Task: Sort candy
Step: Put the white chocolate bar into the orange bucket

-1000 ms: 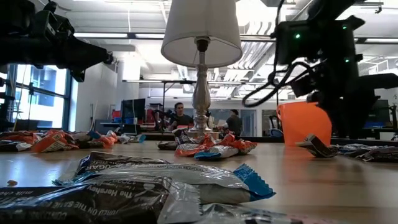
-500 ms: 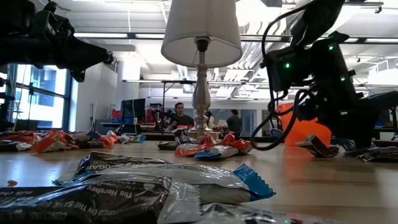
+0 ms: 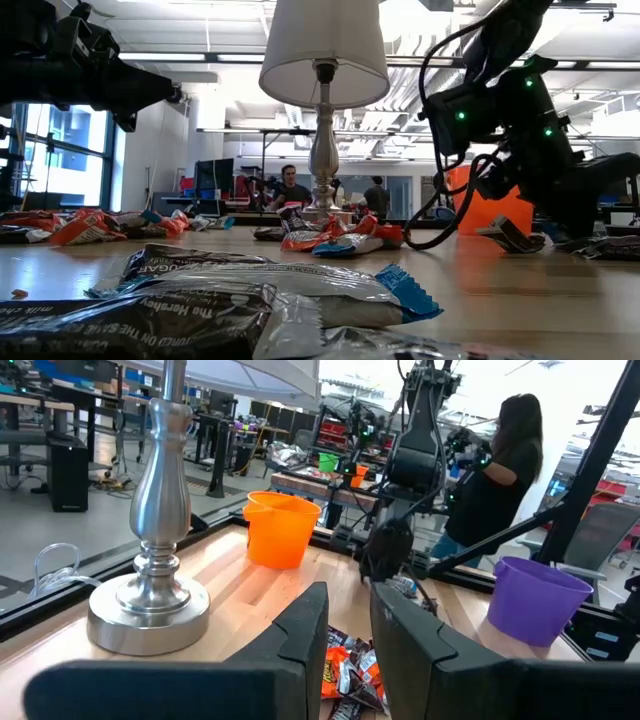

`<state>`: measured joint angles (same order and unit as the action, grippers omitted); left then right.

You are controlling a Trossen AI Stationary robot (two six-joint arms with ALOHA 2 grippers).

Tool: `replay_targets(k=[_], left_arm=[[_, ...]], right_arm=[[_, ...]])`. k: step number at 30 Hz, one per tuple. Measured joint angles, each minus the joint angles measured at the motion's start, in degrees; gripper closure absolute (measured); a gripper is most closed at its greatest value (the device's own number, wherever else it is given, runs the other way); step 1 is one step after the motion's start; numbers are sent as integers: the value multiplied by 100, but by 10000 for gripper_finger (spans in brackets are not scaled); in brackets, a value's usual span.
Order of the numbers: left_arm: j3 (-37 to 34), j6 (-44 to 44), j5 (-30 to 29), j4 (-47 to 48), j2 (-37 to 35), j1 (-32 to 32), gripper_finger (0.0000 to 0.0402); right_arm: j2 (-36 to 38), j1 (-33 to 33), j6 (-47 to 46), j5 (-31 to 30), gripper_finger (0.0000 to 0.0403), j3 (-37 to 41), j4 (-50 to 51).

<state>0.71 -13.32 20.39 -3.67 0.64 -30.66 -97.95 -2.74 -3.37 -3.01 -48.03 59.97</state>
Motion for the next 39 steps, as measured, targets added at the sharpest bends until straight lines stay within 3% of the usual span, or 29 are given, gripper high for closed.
replay_targets(k=[2, 7, 13, 23, 28, 35, 39], left_arm=[[-1, 0, 1, 0, -1, 0, 337], [0, 0, 1, 1, 0, -2, 337], [0, 0, 1, 1, 0, 0, 337], [0, 0, 1, 0, -1, 0, 337], [0, -2, 1, 1, -2, 0, 337], [0, 0, 1, 0, -1, 0, 337], [0, 0, 1, -1, -2, 0, 337]], right_arm=[[1, 0, -101, 2, 388, 0, 65], [-11, 17, -372, 20, 374, 15, 275], [103, 22, -558, 48, 396, 21, 648], [1171, 24, -1227, -239, 397, -458, 1436], [1776, -7, -1595, -1156, 396, -1102, 1680], [2194, -341, -2389, -3088, 395, -1985, 2269], [2272, -820, -2489, -3494, 395, -2127, 2196]])
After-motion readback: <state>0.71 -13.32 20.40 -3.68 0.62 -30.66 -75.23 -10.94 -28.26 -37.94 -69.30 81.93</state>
